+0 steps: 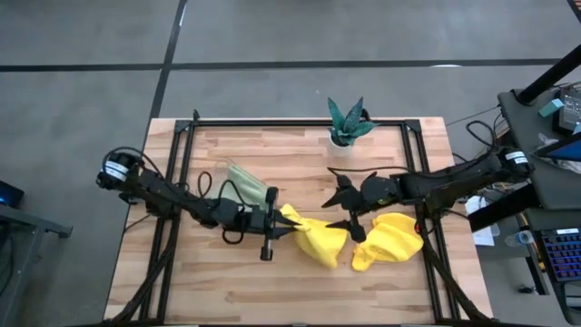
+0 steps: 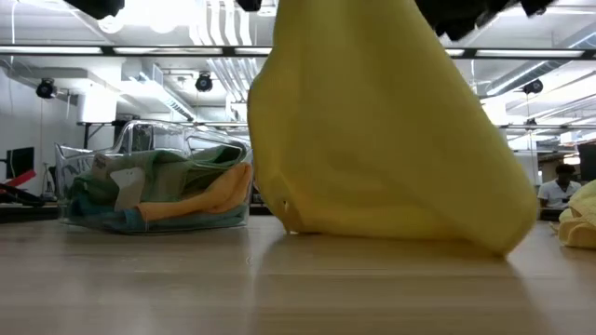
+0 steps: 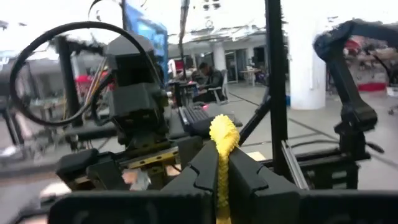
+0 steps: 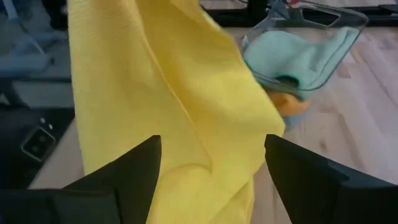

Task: Fold microfiber towels
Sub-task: Fold the left yellow microfiber cloth

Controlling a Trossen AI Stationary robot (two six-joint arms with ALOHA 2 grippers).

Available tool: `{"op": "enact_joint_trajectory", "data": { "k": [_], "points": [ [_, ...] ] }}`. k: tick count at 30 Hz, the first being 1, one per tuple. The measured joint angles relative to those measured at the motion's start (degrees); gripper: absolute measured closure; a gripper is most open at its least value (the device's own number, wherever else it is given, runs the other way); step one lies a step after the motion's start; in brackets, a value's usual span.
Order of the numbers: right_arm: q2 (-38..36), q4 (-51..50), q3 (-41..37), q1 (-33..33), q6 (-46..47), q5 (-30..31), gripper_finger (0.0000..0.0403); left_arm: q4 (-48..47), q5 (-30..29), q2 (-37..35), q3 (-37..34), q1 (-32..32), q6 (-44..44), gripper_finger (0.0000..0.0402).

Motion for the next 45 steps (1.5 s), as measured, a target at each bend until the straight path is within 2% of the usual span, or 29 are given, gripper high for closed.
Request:
{"op": "enact_joint_trajectory", "data": {
  "k": [4,10,26,34,39,45],
  "points": [
    [-0.06,6.66,-4.60,-0.05,1.32,0.18,0.0124,-0.58,-1.43,0.16,-0.24,-0.93,-4.90,0.0401],
    [-0.03,10.24,-7.13,-0.05,0.81,0.28,0.0129,-2.73,-1.56,0.19,-0.42,-1.72,-8.82,0.0401],
    [-0.61,10.43,-7.01,0.09,-2.44,0.55,0.0149,-3.99,-3.09,0.56,-0.35,-2.20,-8.05,0.0402],
    [-1.92,4.12,-5.63,0.30,-2.68,0.21,0.0155,-18.15,-2.71,-1.35,-0.33,-2.99,-8.54,0.0402],
    [1.67,6.29,-6.41,0.47,-0.96,0.14,0.0156,-24.54,-1.43,-2.78,-0.42,-3.34,-12.92,0.0401],
    [12.22,13.08,-8.47,1.07,1.88,0.13,0.0156,-24.84,-1.37,-3.09,-0.44,-3.32,-14.04,0.0401]
  ]
}}
